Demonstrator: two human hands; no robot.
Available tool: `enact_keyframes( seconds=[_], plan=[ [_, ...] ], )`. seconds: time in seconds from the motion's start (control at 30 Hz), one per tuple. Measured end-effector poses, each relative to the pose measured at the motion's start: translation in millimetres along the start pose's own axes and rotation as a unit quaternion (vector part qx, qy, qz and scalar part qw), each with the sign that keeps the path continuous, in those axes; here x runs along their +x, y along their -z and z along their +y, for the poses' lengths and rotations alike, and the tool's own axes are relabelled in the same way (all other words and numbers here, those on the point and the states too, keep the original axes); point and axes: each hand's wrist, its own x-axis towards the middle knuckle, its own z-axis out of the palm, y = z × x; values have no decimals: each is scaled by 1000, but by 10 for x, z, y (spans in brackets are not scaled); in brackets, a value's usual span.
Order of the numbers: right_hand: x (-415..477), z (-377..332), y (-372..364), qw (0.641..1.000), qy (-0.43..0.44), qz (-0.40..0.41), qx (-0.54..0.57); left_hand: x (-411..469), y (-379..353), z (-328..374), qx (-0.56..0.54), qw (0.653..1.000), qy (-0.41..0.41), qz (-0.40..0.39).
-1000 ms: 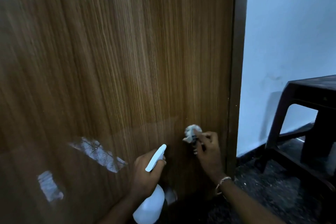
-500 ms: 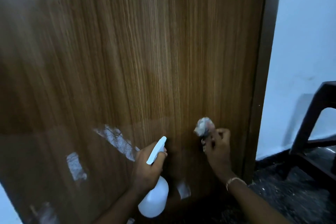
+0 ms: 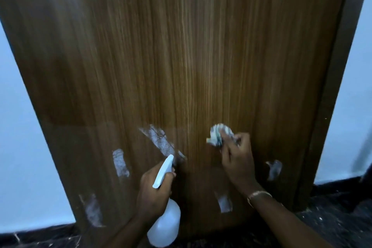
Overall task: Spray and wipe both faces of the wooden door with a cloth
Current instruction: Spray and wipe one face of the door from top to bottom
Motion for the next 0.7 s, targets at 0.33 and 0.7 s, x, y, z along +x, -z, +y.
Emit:
enact_keyframes(
  seconds=[0.33, 0.7],
  plan=[
    [582, -810, -25, 994, -15, 76, 75, -120, 256, -87, 39, 999, 6, -1],
    [-186, -625, -476, 934, 307, -140, -116, 79, 1032, 79, 74, 997, 3, 25]
  ],
)
